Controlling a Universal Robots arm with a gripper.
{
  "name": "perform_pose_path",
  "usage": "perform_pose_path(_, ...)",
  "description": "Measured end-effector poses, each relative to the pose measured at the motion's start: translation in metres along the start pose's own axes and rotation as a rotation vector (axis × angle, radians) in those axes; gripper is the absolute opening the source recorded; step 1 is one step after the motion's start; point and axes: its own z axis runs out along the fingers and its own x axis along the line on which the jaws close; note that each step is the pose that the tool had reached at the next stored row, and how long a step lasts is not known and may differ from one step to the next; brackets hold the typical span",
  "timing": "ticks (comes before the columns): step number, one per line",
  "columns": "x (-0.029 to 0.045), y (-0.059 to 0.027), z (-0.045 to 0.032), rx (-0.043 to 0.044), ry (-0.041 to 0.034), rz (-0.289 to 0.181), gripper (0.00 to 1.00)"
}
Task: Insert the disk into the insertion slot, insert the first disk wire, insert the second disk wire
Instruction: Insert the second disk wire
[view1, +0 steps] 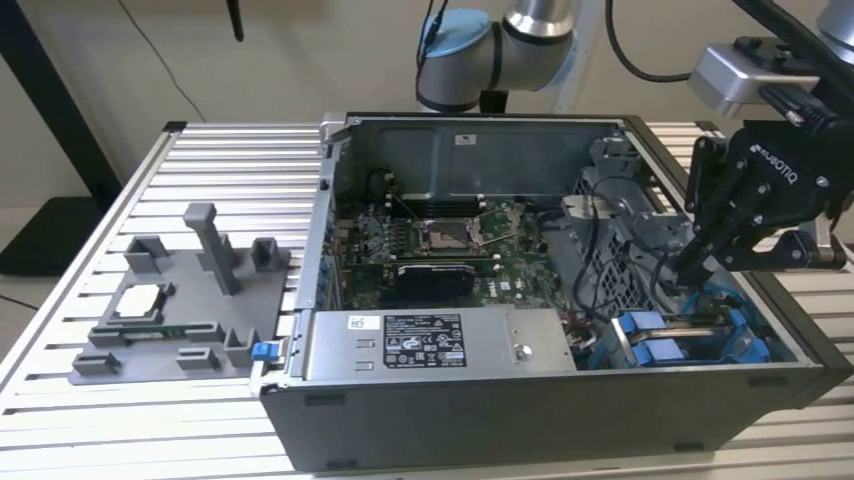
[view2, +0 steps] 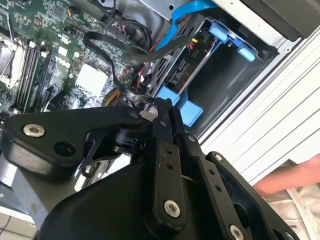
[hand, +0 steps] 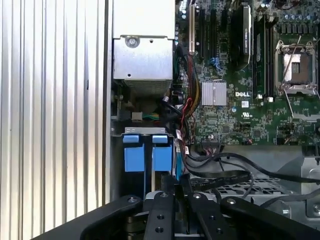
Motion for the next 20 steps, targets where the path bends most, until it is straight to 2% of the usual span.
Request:
perform_pose_path(7,0.0066,-0.0001,0.0005,0.0,-0.0001,0.0,0.0)
perform_pose_path(14,0.009,-0.0003,0.0018,0.0007,0.0,0.0,0.0)
perform_pose_path(16,0.0091,-0.0003,0.0025,0.0031,0.0001,-0.001,0.0)
perform_pose_path(20,0.0093,-0.0006,0.0058,0.0135,-0.0002,-0.003,0.0)
